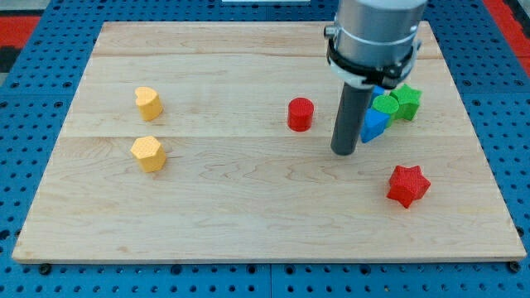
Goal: Move the red circle to the horizontal right side of the yellow hexagon
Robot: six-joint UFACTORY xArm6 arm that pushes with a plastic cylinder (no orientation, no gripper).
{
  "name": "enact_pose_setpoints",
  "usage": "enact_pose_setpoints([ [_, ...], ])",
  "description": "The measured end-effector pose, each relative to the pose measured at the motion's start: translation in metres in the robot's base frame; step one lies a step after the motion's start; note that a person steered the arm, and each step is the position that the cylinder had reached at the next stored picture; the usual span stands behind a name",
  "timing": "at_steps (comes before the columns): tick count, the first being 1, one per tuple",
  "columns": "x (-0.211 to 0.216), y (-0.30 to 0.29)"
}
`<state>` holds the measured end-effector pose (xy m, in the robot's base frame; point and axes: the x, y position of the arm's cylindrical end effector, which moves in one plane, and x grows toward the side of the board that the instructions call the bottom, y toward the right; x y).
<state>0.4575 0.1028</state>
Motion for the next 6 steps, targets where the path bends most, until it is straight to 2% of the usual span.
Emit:
enact_pose_setpoints([
  [3, -0.082, -0.043],
  [4, -0.089, -0.072],
  [6, -0.059, -0.074],
])
